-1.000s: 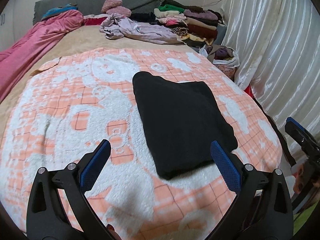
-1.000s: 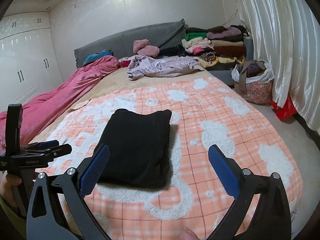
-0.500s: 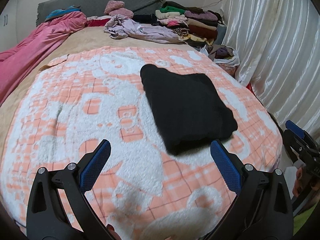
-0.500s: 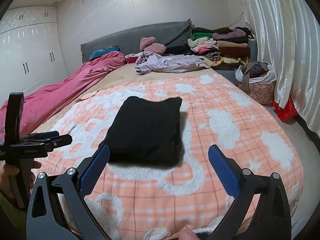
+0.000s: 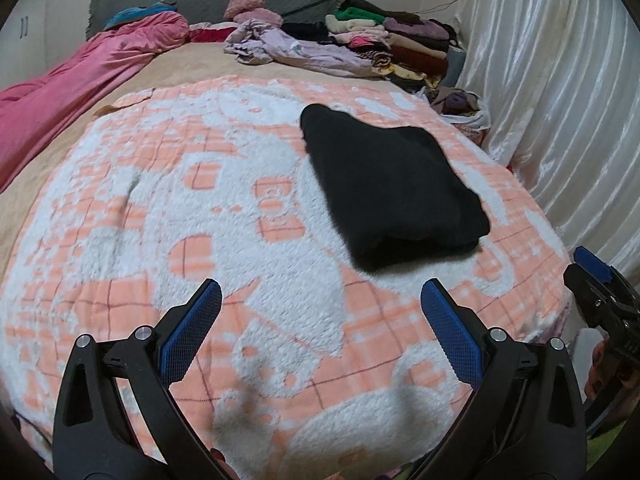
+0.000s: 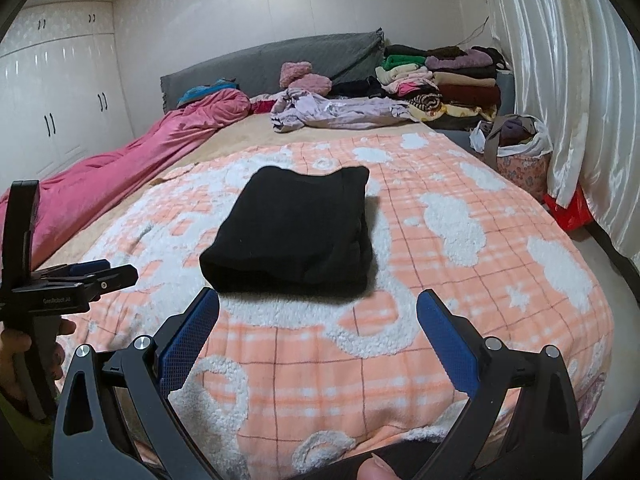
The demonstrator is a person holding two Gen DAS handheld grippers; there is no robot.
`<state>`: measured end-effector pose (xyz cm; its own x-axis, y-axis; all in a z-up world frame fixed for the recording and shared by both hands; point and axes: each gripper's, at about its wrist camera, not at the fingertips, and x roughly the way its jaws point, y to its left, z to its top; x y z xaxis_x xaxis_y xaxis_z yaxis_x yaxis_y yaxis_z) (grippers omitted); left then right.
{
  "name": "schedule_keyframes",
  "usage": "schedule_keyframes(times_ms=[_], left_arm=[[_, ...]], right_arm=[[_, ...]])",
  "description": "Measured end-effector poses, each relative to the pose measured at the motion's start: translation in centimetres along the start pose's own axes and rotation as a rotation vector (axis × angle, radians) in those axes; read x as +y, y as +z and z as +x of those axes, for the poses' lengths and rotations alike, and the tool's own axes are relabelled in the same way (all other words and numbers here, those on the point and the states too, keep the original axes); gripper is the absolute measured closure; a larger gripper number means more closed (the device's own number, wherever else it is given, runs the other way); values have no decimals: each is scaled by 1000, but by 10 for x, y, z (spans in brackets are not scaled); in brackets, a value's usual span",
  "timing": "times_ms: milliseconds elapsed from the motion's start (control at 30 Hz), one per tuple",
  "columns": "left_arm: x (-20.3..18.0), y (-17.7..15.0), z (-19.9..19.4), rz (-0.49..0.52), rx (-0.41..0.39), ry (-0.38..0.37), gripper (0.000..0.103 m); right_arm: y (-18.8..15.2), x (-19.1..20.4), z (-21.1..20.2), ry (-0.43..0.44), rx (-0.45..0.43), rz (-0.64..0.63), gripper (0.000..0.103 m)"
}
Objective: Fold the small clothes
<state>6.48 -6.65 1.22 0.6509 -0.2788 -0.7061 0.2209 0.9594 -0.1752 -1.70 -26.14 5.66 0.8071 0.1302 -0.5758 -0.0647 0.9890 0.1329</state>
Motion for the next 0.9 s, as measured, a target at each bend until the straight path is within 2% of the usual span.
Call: schedule_keyframes(times_ms=[400,900], left_arm=[[4,-12,10,4,24,38,9],[6,-14,12,-6,36,35,9]], right_arm=[[-17,7,19,-1,60,3,4],[-19,7,26,-15,81,7,4]])
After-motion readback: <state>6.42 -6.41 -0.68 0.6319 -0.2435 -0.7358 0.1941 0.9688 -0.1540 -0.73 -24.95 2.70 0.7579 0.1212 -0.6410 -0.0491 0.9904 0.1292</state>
